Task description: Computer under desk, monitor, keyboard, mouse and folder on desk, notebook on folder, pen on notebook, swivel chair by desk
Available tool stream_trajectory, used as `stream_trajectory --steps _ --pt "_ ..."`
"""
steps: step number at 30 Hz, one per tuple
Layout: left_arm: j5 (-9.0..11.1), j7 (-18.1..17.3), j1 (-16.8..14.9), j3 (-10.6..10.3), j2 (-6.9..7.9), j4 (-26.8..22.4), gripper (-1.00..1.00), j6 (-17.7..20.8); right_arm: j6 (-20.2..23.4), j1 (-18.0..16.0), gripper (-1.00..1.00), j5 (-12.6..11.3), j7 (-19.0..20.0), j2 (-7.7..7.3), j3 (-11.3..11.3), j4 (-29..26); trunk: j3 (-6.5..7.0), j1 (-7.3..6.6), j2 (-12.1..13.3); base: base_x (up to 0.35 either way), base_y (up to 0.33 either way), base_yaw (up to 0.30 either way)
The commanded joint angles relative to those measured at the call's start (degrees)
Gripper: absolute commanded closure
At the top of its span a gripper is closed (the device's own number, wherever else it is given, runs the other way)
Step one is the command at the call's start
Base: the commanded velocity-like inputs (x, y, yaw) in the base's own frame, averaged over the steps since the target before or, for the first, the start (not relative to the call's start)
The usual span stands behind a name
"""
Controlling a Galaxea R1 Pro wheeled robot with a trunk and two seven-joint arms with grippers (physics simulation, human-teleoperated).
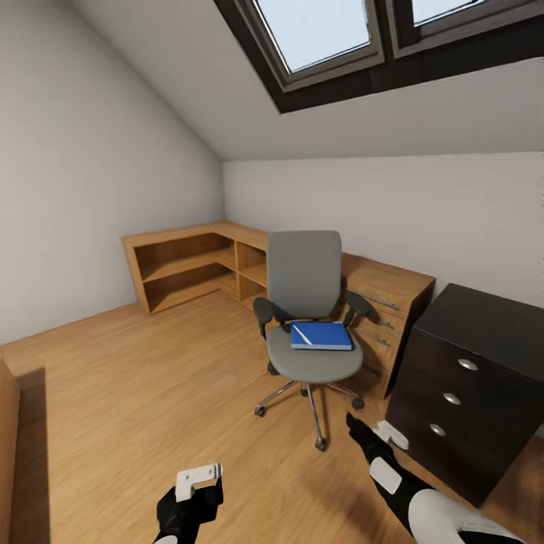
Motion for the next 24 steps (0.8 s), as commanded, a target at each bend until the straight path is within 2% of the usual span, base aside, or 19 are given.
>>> stream_trajectory --steps 1,2,3,7,8,9,10,11,12,14,15,18,19,24 --pt "0.6 0.4 0.0 0.0 0.06 1.1 -1.0 0.1 -2.6 0.4 -1.0 1.6 0.5 0.05 -0.4 1.7 0.14 -0.23 0.4 0.0 0.0 -0.117" --pt "0.6 0.4 0.0 0.0 0.08 1.7 -1.0 0.1 -3.9 0.5 -1.0 2.5 0.5 0.08 -0.4 2.6 0.32 -0.45 0.8 0.0 0.0 -0.118" --pt "0.6 0.4 0.0 0.0 0.1 3.1 -1.0 0.1 -6.6 0.9 -1.0 4.4 0.5 0.11 -0.3 4.5 0.5 -0.67 1.2 0.0 0.0 -0.12" --pt "0.4 0.4 0.0 0.0 0.13 6.3 -1.0 0.1 -11.6 1.8 -1.0 8.4 0.5 0.32 -0.3 7.0 1.22 -1.55 2.8 0.0 0.0 -0.12" --pt "0.4 0.4 0.0 0.0 0.14 8.7 -1.0 0.1 -14.2 3.4 -1.0 11.8 0.5 0.65 -0.3 7.8 1.4 -1.77 3.2 0.0 0.0 -0.106" --pt "0.4 0.4 0.0 0.0 0.14 9.5 -1.0 0.1 -14.8 4.1 -1.0 13.0 0.5 0.73 -0.3 7.9 1.58 -1.99 3.6 0.0 0.0 -0.095" --pt "0.4 0.4 0.0 0.0 0.14 10.9 -1.0 0.1 -16.0 5.5 -1.0 15.6 0.4 0.84 -0.3 8.1 1.76 -2.21 4.0 0.0 0.0 -0.065" --pt "0.4 0.4 0.0 0.0 0.16 11.6 -1.0 0.1 -16.5 6.1 -1.0 16.9 0.4 0.9 -0.3 8.2 1.94 -2.43 4.4 0.0 0.0 -0.052" --pt "0.4 0.3 0.0 0.0 0.21 13.1 -1.0 0.0 -17.3 7.0 -1.0 19.7 0.4 0.98 -0.3 8.3 2.12 -2.64 4.8 0.0 0.0 -0.033" --pt "0.4 0.3 0.0 0.0 0.43 14.6 -1.0 0.0 -18.0 7.6 -1.0 22.5 0.4 1.03 -0.3 8.4 2.48 -3.08 5.6 0.0 0.0 -0.024" --pt "0.5 0.3 0.0 0.0 0.79 16.2 -1.0 -0.1 -18.3 8.0 -1.0 25.1 0.3 1.07 -0.3 8.5 2.66 -3.3 6.0 0.0 0.0 -0.014" --pt "0.6 0.3 0.0 0.0 1.44 18.5 -1.0 -0.7 -18.4 8.8 -1.0 27.7 0.2 1.1 -0.3 8.6 3.19 -3.96 7.2 0.0 0.0 -0.009" --pt "0.7 0.3 0.0 0.0 1.81 20.1 -1.0 -2.2 -18.4 9.4 -1.0 28.6 0.1 1.08 -0.3 8.7 3.37 -4.18 7.6 0.0 0.0 -0.004" --pt "0.8 0.3 0.0 0.0 2.29 26.1 -1.0 -10.1 -18.5 11.7 -1.0 29.8 -0.1 1.1 -0.3 8.7 4.27 -5.28 9.6 0.0 0.0 -0.002"
